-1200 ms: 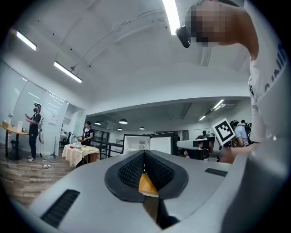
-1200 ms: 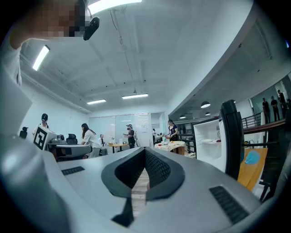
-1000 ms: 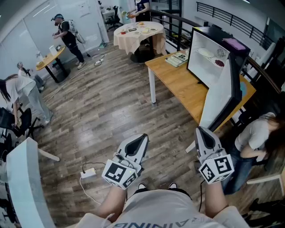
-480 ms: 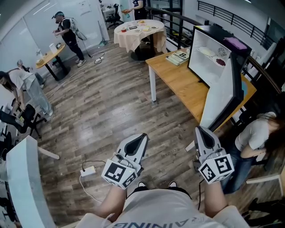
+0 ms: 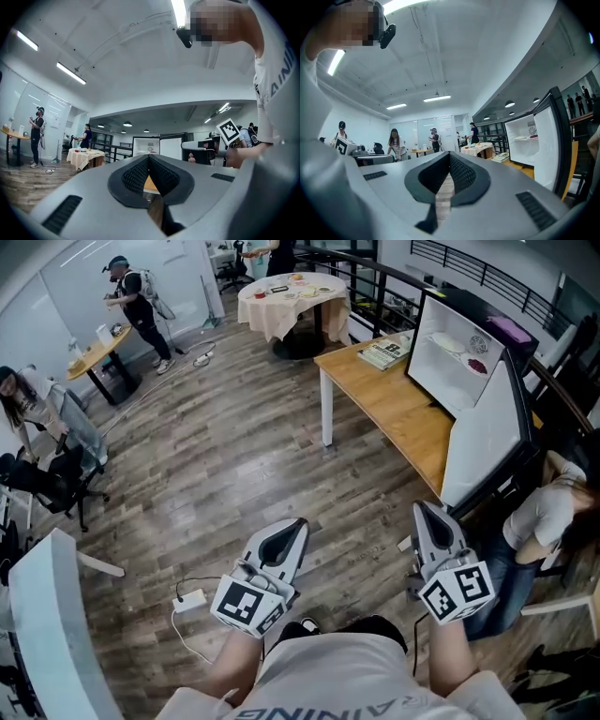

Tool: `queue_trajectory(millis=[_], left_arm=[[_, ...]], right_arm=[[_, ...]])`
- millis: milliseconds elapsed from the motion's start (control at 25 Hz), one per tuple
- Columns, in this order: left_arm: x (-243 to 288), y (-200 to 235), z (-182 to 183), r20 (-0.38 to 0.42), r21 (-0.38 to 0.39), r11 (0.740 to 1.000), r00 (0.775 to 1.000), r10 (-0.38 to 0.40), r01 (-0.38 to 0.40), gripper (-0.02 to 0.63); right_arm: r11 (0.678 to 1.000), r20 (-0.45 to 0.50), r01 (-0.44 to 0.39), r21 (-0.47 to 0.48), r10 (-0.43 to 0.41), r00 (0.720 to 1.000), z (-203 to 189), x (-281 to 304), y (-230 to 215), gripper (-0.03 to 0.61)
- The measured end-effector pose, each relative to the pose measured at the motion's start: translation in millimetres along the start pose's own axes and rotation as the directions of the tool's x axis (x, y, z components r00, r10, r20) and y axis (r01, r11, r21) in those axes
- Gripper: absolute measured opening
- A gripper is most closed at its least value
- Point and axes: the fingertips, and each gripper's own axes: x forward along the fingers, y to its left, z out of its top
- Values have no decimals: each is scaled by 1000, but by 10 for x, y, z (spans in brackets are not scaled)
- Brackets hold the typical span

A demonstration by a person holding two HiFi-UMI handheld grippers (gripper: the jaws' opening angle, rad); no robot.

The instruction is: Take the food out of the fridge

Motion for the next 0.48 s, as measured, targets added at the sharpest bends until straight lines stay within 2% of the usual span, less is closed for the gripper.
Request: queue_trajectory(millis=[240, 480], left_arm=[[-131, 317, -49, -14, -8, 999, 999, -31, 31, 8], [-28, 649, -76, -14, -21, 999, 1000, -25, 25, 8]], right_arm=[[1000, -40, 12, -12, -12, 999, -158, 258, 345, 20], [999, -40, 28, -21, -29, 999, -133, 597, 271, 18]])
